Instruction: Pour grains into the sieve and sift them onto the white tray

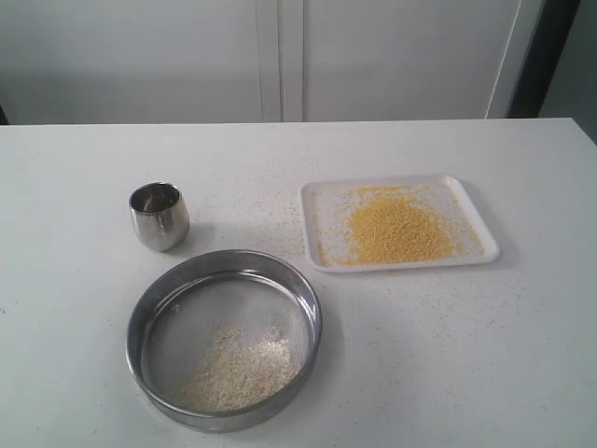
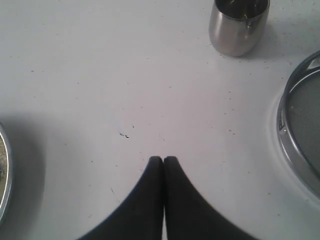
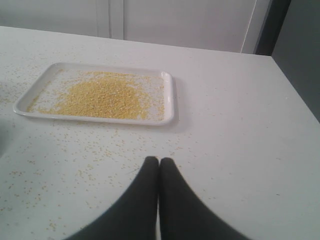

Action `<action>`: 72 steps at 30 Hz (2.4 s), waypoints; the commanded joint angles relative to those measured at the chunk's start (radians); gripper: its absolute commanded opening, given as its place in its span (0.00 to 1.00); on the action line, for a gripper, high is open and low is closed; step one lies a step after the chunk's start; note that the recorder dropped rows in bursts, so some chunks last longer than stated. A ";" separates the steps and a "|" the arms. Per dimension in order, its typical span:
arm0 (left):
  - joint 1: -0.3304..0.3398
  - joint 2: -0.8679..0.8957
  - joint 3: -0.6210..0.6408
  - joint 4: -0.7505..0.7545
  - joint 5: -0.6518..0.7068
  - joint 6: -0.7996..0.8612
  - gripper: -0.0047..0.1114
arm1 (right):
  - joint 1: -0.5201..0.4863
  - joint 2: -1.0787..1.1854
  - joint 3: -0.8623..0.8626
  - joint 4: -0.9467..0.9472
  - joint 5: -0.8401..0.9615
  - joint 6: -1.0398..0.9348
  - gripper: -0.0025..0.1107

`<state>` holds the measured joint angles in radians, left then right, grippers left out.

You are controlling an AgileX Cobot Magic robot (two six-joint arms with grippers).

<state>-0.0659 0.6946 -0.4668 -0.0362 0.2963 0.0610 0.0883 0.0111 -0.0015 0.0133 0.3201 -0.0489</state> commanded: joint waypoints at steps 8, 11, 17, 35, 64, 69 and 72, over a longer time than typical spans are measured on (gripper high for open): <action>0.003 -0.208 0.096 -0.004 0.011 -0.015 0.04 | 0.002 -0.002 0.001 -0.013 -0.008 0.024 0.02; 0.003 -0.261 0.117 0.023 0.036 -0.061 0.04 | 0.002 -0.002 0.001 -0.013 -0.008 0.024 0.02; 0.003 -0.341 0.158 0.072 0.071 -0.117 0.04 | 0.002 -0.002 0.001 -0.013 -0.008 0.024 0.02; 0.067 -0.551 0.281 0.061 0.073 -0.106 0.04 | 0.002 -0.002 0.001 -0.013 -0.008 0.024 0.02; 0.067 -0.695 0.467 0.010 -0.028 -0.102 0.04 | 0.002 -0.002 0.001 -0.013 -0.008 0.027 0.02; 0.067 -0.695 0.467 0.010 -0.028 -0.102 0.04 | 0.002 -0.002 0.001 -0.013 -0.008 0.027 0.02; 0.067 -0.695 0.467 0.010 -0.028 -0.102 0.04 | 0.002 -0.002 0.001 -0.013 -0.008 0.027 0.02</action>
<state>0.0000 0.0051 -0.0049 -0.0108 0.2747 -0.0412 0.0883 0.0111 -0.0015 0.0093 0.3201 -0.0263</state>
